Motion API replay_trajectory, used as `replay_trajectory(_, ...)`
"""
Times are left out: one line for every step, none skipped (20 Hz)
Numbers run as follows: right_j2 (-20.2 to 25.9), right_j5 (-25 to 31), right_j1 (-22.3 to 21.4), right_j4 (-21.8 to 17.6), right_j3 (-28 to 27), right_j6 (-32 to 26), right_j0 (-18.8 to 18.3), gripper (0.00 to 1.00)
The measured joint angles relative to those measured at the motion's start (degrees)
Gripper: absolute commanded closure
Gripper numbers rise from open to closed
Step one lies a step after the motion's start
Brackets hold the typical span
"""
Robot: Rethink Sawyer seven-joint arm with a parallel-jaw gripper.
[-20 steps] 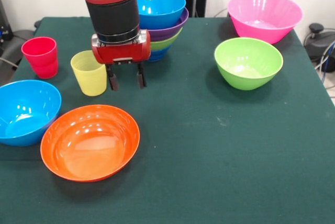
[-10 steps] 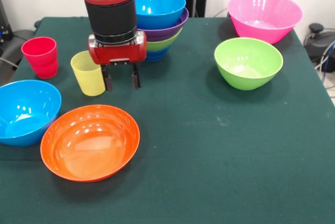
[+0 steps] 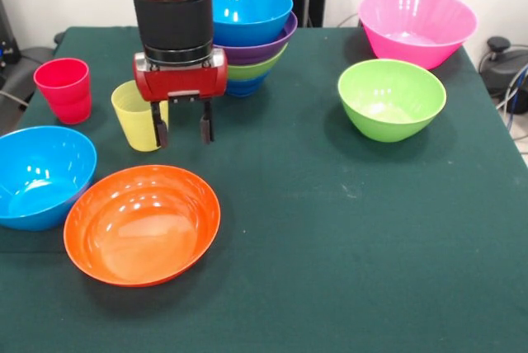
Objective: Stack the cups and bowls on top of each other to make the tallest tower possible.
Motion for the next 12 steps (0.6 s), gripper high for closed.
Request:
replay_trajectory(0.5,-0.5,-0.3,-0.8,0.3,-0.2,-0.2,0.00)
replay_trajectory(0.8,-0.9,-0.6,-1.4,0.6,-0.3,-0.4,0.00)
replay_trajectory(1.2,-1.4,-0.8,-2.0,0.8,-0.5,-0.5,0.00)
replay_trajectory(1.4,-1.8,-1.0,-2.4,1.0,-0.6,-0.6,0.00)
replay_trajectory(1.5,-2.2,-1.1,-2.8,1.2,-0.7,-0.7,0.00)
replay_trajectory(1.7,-2.6,-1.3,-3.2,1.4,-0.8,-0.8,0.00)
replay_trajectory(1.9,-3.3,-1.5,-3.9,1.6,-0.9,-0.9,0.00)
replay_trajectory(2.0,-4.2,-1.9,-5.0,2.0,-1.0,-0.9,0.00)
replay_trajectory(2.0,-4.4,-2.0,-5.4,2.1,-1.0,-0.9,0.00)
replay_trajectory(2.0,-4.7,-2.1,-5.7,2.2,-1.0,-0.9,0.00)
replay_trajectory(2.0,-5.2,-2.2,-6.4,2.5,-1.0,-0.9,0.00)
replay_trajectory(2.0,-5.4,-2.2,-6.8,2.6,-1.0,-0.9,0.00)
